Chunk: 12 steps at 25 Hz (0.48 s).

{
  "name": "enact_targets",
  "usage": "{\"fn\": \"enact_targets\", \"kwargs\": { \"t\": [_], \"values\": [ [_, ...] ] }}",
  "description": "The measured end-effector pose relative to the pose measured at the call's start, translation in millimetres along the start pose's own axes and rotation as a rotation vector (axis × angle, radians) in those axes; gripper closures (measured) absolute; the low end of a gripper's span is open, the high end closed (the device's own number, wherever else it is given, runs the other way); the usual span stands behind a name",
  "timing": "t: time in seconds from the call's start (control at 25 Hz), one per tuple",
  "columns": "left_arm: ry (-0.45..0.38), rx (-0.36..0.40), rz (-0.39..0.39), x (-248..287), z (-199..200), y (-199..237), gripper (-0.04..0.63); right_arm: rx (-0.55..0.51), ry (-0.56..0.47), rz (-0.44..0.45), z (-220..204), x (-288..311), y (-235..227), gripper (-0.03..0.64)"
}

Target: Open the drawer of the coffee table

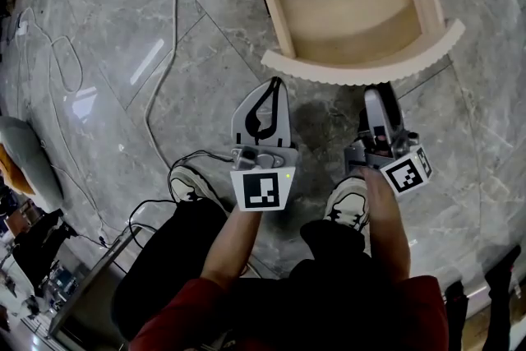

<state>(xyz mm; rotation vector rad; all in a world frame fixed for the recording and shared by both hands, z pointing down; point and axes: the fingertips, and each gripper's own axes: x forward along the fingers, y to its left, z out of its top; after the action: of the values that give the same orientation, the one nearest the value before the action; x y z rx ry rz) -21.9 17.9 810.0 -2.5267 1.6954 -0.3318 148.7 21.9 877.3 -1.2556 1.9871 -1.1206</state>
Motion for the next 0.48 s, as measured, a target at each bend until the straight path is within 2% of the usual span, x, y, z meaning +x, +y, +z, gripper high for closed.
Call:
{"fn": "enact_targets", "kwargs": {
  "t": [0.16, 0.24, 0.32, 0.48],
  "values": [
    [-0.004, 0.006, 0.003, -0.7, 0.0, 0.6, 0.581, -0.559, 0.074, -0.256, -2.7, -20.2, -13.1, 0.333],
    [-0.005, 0.005, 0.005, -0.9, 0.2, 0.4, 0.581, -0.743, 0.089, -0.325, -3.3, -24.6, -13.7, 0.334],
    [-0.009, 0.009, 0.003, -0.8, 1.0, 0.5, 0.581, -0.789, 0.08, -0.345, -2.7, -26.3, -11.3, 0.334],
    [-0.008, 0.017, 0.0, -1.1, 0.6, 2.5, 0.581, -0.791, 0.055, -0.356, 1.4, -26.1, -8.8, 0.334]
  ]
}}
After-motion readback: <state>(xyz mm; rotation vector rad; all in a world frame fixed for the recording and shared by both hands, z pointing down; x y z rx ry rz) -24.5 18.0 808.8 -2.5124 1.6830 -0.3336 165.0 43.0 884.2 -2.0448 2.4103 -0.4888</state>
